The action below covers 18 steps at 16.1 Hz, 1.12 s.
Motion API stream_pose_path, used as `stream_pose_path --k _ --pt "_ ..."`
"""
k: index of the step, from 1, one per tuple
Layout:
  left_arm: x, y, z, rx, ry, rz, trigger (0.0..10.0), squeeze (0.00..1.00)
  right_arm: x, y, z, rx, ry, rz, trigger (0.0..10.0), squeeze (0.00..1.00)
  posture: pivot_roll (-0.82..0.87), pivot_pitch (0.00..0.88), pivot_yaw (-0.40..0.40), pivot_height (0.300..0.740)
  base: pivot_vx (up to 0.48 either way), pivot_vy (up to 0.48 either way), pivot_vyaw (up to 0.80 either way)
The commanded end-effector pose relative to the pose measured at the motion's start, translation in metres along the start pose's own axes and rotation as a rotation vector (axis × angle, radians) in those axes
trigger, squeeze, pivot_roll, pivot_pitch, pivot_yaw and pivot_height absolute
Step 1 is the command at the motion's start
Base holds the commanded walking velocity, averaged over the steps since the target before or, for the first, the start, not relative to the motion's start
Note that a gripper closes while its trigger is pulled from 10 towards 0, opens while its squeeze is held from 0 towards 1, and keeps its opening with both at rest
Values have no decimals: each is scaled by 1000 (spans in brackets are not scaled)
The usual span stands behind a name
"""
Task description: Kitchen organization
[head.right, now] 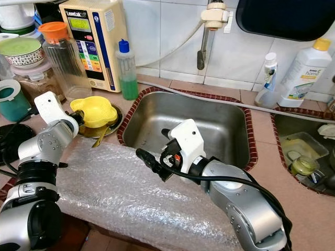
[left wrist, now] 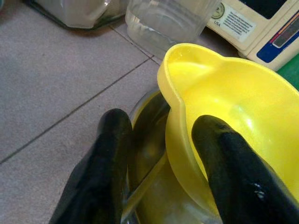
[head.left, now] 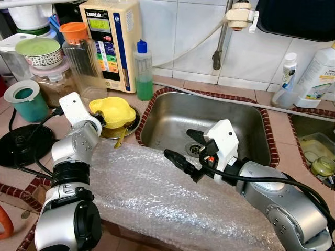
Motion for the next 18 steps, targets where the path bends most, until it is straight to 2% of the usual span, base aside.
stream_pose_path --k 1,14,17,18 --pt "0 1 1 8 -9 20 0 0 3 -4 -2 23 10 -12 10000 0 -8 0 34 740 0 0 0" --pt "7 -11 -1 71 69 80 0 0 0 -4 -2 34 -3 -25 10000 0 -6 0 29 740 0 0 0" --pt "12 -7 -4 10 125 52 0 0 -1 -4 -2 35 -6 -30 10000 0 -6 0 27 740 0 0 0" --pt "15 -6 -5 10 149 74 0 0 -1 -3 -2 36 -6 -31 10000 0 -7 0 27 740 0 0 0"
Point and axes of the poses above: a point about 5 cm out from each wrist's last joint towards the gripper, its own z axis pointing out of the wrist towards the gripper, its own x axis along the axis of the wrist's last joint, y = z × x, the point moved 1 cm from there along z, pointing out of the wrist towards the gripper, and after that the axes turned 5 degrees about -z, right-handed, at the moved point
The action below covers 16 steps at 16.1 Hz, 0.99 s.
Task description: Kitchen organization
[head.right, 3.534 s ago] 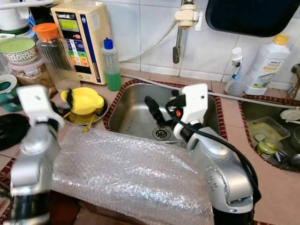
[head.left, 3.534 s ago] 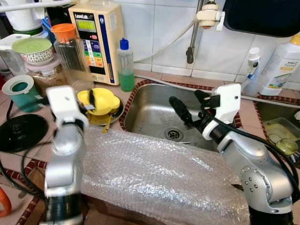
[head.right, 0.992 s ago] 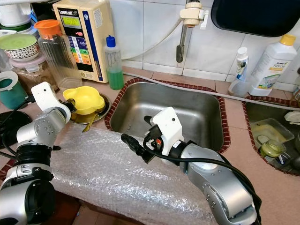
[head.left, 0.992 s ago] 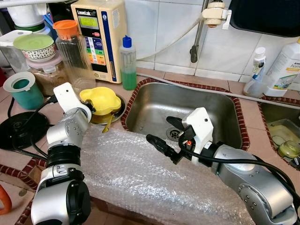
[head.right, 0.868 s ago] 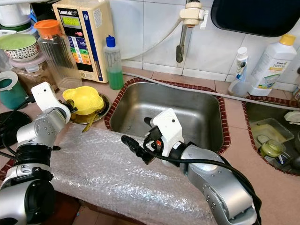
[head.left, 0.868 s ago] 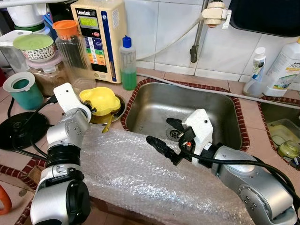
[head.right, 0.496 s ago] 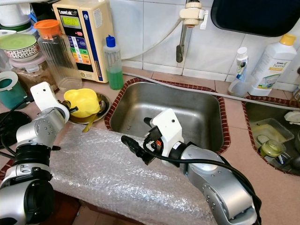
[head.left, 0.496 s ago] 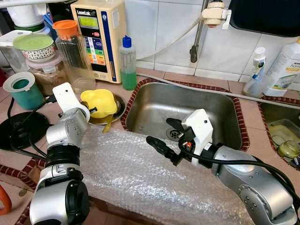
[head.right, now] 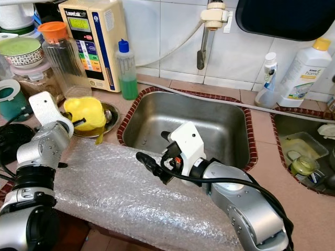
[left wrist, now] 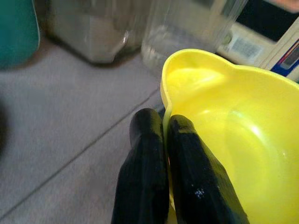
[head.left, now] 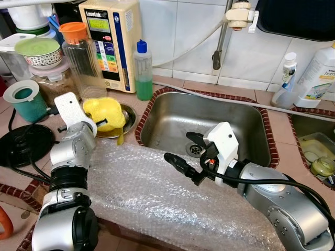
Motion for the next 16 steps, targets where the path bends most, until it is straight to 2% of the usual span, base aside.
stream_pose_path --k 1,6,8,9,10,12,16 --pt "8 1 -2 -9 41 15 0 0 2 -3 0 20 8 -18 10000 0 -6 0 26 740 0 0 0" --pt "13 1 -5 -6 118 10 0 0 2 -1 1 16 8 -27 10000 0 -4 0 21 740 0 0 0" --pt "20 13 -11 -78 205 21 0 0 2 3 3 -11 12 -23 10000 0 -3 0 18 740 0 0 0" --pt "21 16 -13 -94 223 53 0 0 2 5 3 -29 14 -24 10000 0 -3 0 17 740 0 0 0" --pt "21 19 -14 -114 234 32 0 0 2 7 3 -44 17 -21 10000 0 -3 0 17 740 0 0 0" --pt "22 25 -17 -144 260 48 0 0 4 12 4 -83 30 -10 10000 0 -3 0 17 740 0 0 0" --pt "29 50 -30 -275 381 122 0 0 16 29 6 -201 110 12 10000 0 -3 0 15 740 0 0 0"
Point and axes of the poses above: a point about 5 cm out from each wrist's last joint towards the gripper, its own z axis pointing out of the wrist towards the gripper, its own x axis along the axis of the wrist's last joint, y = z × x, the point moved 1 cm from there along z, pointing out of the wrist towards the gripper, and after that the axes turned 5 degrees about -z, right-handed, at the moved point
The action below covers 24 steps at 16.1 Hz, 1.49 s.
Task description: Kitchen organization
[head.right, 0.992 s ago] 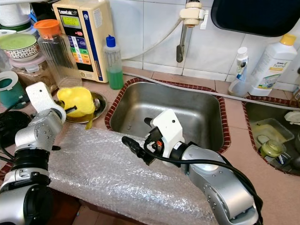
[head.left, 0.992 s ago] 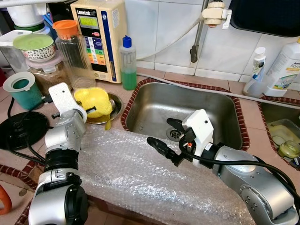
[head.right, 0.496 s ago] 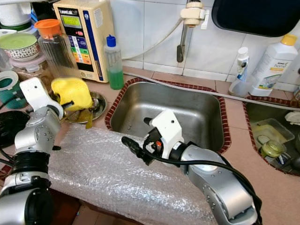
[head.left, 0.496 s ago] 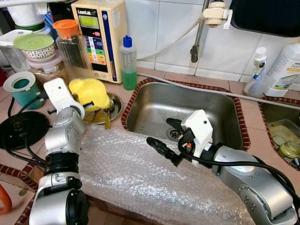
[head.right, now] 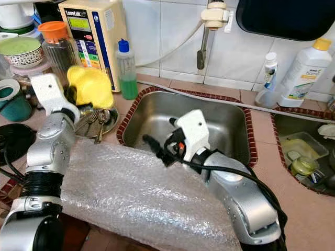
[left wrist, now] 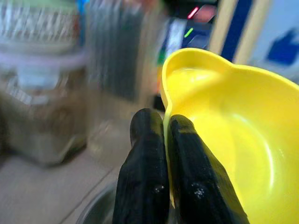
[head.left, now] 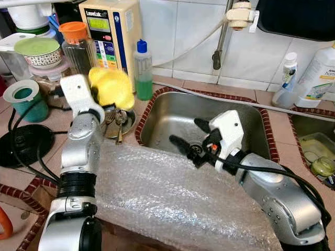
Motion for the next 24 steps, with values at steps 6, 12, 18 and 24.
stream_pose_path --k 6,12,18,24 --pt "0 74 -28 -373 99 80 0 0 25 25 9 -185 154 106 10000 0 0 0 15 740 0 0 0" --pt "-9 116 -57 -593 126 145 0 0 31 26 21 -253 188 126 10000 0 1 0 19 740 0 0 0" --pt "-2 119 -64 -631 162 104 0 0 23 39 22 -358 148 119 0 0 9 0 22 740 0 0 0" --pt "-1 128 -76 -722 187 98 0 0 20 43 25 -390 137 150 0 0 11 0 24 740 0 0 0"
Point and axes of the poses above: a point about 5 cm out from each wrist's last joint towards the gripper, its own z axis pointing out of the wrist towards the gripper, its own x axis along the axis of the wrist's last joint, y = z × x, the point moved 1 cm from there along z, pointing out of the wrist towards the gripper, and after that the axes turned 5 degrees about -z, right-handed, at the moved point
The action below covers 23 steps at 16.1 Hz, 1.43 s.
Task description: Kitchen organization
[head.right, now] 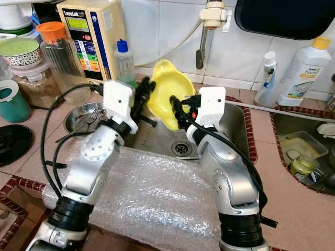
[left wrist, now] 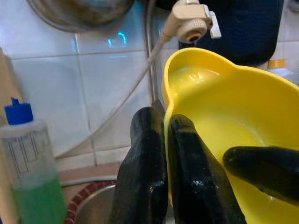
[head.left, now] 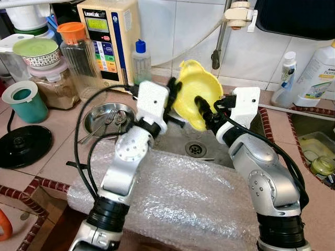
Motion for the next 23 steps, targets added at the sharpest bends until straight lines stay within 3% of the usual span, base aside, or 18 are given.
stream_pose_path --k 1,12,13,14,20,23 --pt "8 6 1 -39 40 8 0 0 6 5 3 -27 22 1 0 0 12 0 23 740 0 0 0" --pt "6 2 -2 -33 28 37 0 0 5 17 6 -104 17 -3 0 0 13 0 19 740 0 0 0" --pt "5 3 -3 -48 18 18 5804 667 6 21 6 -121 20 -7 0 0 15 0 15 740 0 0 0" --pt "3 5 -5 -68 10 -8 10000 1000 7 25 6 -142 22 -18 0 0 15 0 15 740 0 0 0" --pt "-7 23 -18 -237 -75 -58 10000 1000 -6 50 9 -252 1 -149 0 0 22 0 13 740 0 0 0" --pt "-19 30 -30 -350 -175 -76 10000 1000 -36 68 14 -288 -68 -237 0 0 25 0 15 740 0 0 0"
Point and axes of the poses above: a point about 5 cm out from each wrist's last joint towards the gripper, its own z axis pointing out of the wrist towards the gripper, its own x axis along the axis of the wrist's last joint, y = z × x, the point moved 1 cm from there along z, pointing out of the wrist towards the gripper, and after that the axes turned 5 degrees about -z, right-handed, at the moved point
